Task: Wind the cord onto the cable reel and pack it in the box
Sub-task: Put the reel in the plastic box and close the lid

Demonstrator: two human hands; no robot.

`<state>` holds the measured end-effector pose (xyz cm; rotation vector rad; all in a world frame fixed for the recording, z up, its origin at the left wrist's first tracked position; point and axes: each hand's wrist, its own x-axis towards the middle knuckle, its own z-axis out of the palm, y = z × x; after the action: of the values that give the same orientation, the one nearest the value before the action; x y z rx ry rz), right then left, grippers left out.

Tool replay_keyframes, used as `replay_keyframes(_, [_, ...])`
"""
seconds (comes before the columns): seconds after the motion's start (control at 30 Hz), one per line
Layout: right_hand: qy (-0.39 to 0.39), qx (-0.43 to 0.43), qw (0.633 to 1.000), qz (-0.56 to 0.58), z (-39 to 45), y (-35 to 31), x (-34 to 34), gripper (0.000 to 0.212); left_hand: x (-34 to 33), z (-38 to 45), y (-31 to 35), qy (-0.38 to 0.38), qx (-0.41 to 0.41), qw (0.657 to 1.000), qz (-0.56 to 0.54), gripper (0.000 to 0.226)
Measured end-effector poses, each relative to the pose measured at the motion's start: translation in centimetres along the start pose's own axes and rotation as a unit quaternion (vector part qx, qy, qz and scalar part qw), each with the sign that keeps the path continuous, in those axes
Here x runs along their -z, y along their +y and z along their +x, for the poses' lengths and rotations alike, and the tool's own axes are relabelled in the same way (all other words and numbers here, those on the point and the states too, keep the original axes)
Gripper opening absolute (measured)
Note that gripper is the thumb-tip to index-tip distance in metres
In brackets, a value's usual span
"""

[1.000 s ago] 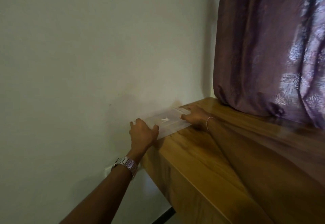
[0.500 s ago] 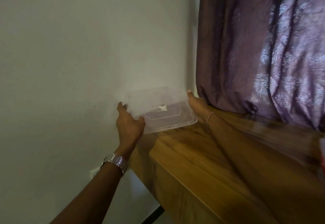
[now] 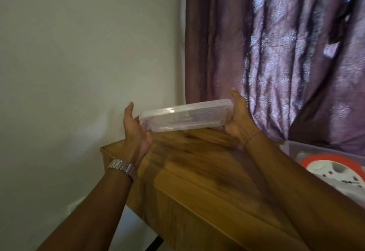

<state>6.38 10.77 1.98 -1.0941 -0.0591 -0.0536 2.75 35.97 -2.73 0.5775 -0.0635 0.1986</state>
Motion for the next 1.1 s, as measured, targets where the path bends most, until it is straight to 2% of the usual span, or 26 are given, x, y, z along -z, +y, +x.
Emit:
replay_keyframes(0.1, [-0.004, -0.031, 0.999, -0.037, -2.4, -2.7, 1.4, 0.022, -1.5, -0.2, -1.0, -0.016, 0.034, 0.999, 0.031, 0.021])
replay_keyframes(0.13, [0.006, -0.040, 0.998, -0.046, -3.2, -3.6, 2.2, 0.019, -2.0, -0.4, -1.6, -0.029, 0.039, 0.998, 0.041, 0.009])
replay_keyframes(0.27, [0.040, -0.043, 0.996, -0.064, -5.4, -6.7, 4.9, 0.009, -4.0, -0.5, -3.5, -0.069, 0.059, 0.995, 0.033, 0.007])
replay_keyframes(0.33, [0.059, -0.026, 0.993, -0.095, -6.5, -8.1, 6.4, 0.013, -5.5, -0.8, -4.4, -0.099, 0.099, 0.989, 0.053, 0.010])
replay_keyframes(0.4, [0.079, -0.016, 0.988, -0.135, -8.0, -9.7, 8.2, 0.016, -7.4, -1.5, -5.7, -0.149, 0.165, 0.968, 0.117, 0.015])
replay_keyframes(0.5, [0.128, -0.011, 0.974, -0.188, -10.7, -11.6, 11.2, 0.014, -10.1, -3.1, -8.4, -0.198, 0.219, 0.932, 0.211, 0.039])
replay_keyframes(0.6, [0.210, 0.044, 0.943, -0.255, -13.0, -13.1, 14.8, 0.022, -13.3, -4.7, -12.0, -0.192, 0.191, 0.930, 0.248, 0.031])
replay_keyframes(0.7, [0.283, 0.073, 0.859, -0.420, -15.4, -14.8, 18.5, 0.033, -16.1, -6.0, -15.8, -0.186, 0.156, 0.912, 0.330, 0.015])
replay_keyframes(0.83, [0.317, 0.085, 0.804, -0.496, -17.3, -15.5, 21.7, 0.013, -18.0, -6.4, -19.3, -0.195, 0.121, 0.861, 0.454, 0.036])
replay_keyframes(0.97, [0.332, 0.067, 0.783, -0.522, -18.3, -15.0, 24.7, 0.017, -18.5, -7.4, -21.8, -0.225, 0.076, 0.795, 0.558, 0.034])
replay_keyframes(1.1, [0.321, 0.029, 0.781, -0.535, -19.1, -14.1, 26.6, 0.021, -18.2, -7.8, -23.2, -0.254, 0.066, 0.762, 0.592, 0.037])
